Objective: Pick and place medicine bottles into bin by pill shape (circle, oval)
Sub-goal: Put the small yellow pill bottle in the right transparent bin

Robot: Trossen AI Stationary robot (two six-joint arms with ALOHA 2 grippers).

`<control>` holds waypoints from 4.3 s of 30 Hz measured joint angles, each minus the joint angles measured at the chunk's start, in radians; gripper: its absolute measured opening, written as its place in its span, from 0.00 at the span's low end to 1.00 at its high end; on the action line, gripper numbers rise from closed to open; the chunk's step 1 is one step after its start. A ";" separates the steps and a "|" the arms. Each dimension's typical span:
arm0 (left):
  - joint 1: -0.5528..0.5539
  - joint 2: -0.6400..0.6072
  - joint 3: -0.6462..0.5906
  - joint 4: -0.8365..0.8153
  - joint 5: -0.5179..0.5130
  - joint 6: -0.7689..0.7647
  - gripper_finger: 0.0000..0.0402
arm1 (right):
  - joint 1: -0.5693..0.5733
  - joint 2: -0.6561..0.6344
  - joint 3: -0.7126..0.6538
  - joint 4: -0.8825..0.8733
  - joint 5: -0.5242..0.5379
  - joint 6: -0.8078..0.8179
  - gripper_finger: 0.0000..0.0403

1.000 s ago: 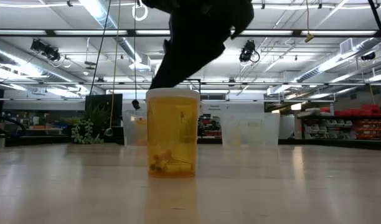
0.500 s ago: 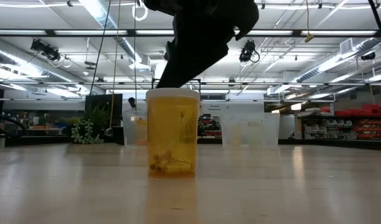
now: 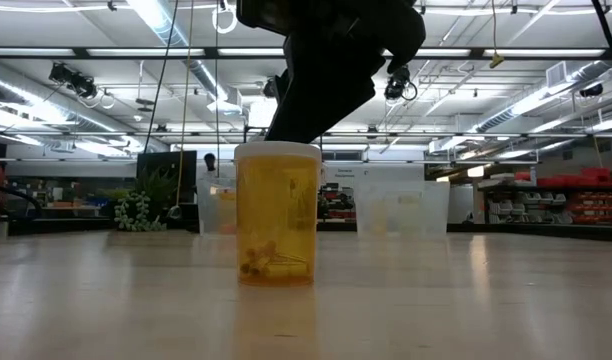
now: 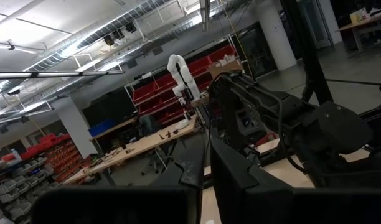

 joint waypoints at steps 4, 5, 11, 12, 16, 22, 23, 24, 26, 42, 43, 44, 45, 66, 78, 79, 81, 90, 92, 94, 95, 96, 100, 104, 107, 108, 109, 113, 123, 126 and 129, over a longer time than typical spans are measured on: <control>0.000 0.000 0.000 0.000 0.000 0.001 0.07 | 0.000 0.000 0.000 -0.001 0.000 0.000 0.51; 0.000 0.000 0.000 0.000 0.000 0.001 0.07 | 0.000 0.000 0.000 -0.001 0.000 0.000 0.51; 0.000 0.000 0.000 0.000 0.000 0.002 0.09 | 0.000 0.000 0.000 -0.001 0.000 0.011 0.51; 0.000 0.000 0.000 0.000 0.000 0.002 0.09 | 0.000 0.000 0.000 -0.001 0.000 0.012 0.51; 0.000 0.000 0.000 0.000 0.000 0.001 0.09 | 0.000 0.000 0.000 -0.001 0.000 0.018 0.51; 0.000 0.000 0.000 0.000 0.000 0.001 0.08 | 0.000 0.000 -0.006 0.009 -0.016 0.016 0.51; 0.000 0.000 0.000 0.000 0.000 0.001 0.07 | 0.000 -0.001 -0.014 0.016 -0.019 0.015 0.51; 0.000 0.000 0.000 0.000 0.000 0.002 0.07 | 0.000 -0.001 -0.025 0.021 -0.019 0.015 0.51; 0.000 0.000 0.000 0.000 0.000 0.002 0.08 | 0.000 -0.001 -0.046 0.032 -0.018 0.021 0.51; 0.000 0.000 0.000 0.000 0.000 0.003 0.08 | -0.013 0.000 -0.080 0.094 -0.019 0.032 0.51; 0.000 0.000 0.000 0.000 0.000 0.003 0.08 | -0.013 0.000 -0.080 0.095 -0.019 0.032 0.50; 0.000 0.000 0.000 0.000 0.000 0.003 0.08 | -0.013 0.000 -0.080 0.095 -0.019 0.033 0.49; 0.000 0.000 0.000 0.000 0.001 0.003 0.09 | -0.013 0.000 -0.080 0.094 -0.020 0.033 0.48; 0.000 0.000 0.000 0.000 0.001 0.001 0.10 | -0.031 0.000 -0.024 -0.032 0.021 0.027 0.34; 0.000 0.000 0.000 0.000 0.001 0.002 0.07 | -0.032 0.000 0.065 -0.170 0.103 0.002 0.34; 0.000 0.000 0.000 0.000 0.001 0.001 0.07 | -0.032 0.000 0.074 -0.182 0.108 0.001 0.34; 0.000 0.000 0.000 0.000 0.001 0.001 0.08 | -0.032 0.000 0.092 -0.204 0.115 -0.003 0.34; 0.000 0.000 0.000 0.000 0.000 0.003 0.09 | -0.032 0.000 0.161 -0.257 0.132 -0.034 0.34; 0.000 0.000 0.000 0.000 0.001 0.003 0.08 | -0.032 0.000 0.176 -0.280 0.150 -0.038 0.34; 0.000 0.000 0.000 0.000 0.001 0.003 0.08 | -0.032 0.000 0.196 -0.307 0.168 -0.038 0.34; 0.000 0.000 0.000 0.000 0.001 0.003 0.08 | -0.032 0.000 0.204 -0.314 0.173 -0.038 0.34; 0.000 0.000 0.000 0.000 0.001 0.003 0.07 | -0.032 0.000 0.214 -0.324 0.177 -0.040 0.34; 0.000 0.000 0.000 0.000 0.000 0.001 0.09 | -0.032 0.000 0.248 -0.374 0.204 -0.049 0.34; 0.000 0.000 0.000 0.000 0.001 0.001 0.10 | -0.039 0.000 0.280 -0.414 0.223 -0.056 0.34; 0.000 0.000 0.000 0.000 0.001 0.001 0.09 | -0.048 0.000 0.298 -0.421 0.223 -0.066 0.34; 0.000 0.000 0.000 0.000 0.001 0.002 0.09 | -0.053 0.000 0.302 -0.424 0.223 -0.071 0.34; 0.000 0.000 0.000 -0.001 0.001 0.002 0.08 | -0.057 0.000 0.308 -0.428 0.224 -0.077 0.34; 0.000 0.000 0.000 -0.002 0.001 0.003 0.07 | -0.074 0.000 0.331 -0.460 0.224 -0.083 0.34; 0.000 0.000 0.000 -0.005 0.001 0.003 0.10 | -0.126 -0.001 0.381 -0.561 0.224 -0.083 0.34; 0.000 0.000 0.000 -0.005 0.001 0.003 0.09 | -0.145 -0.001 0.390 -0.595 0.234 -0.083 0.34; 0.000 0.000 0.000 -0.006 0.001 0.003 0.08 | -0.167 -0.001 0.390 -0.613 0.259 -0.087 0.34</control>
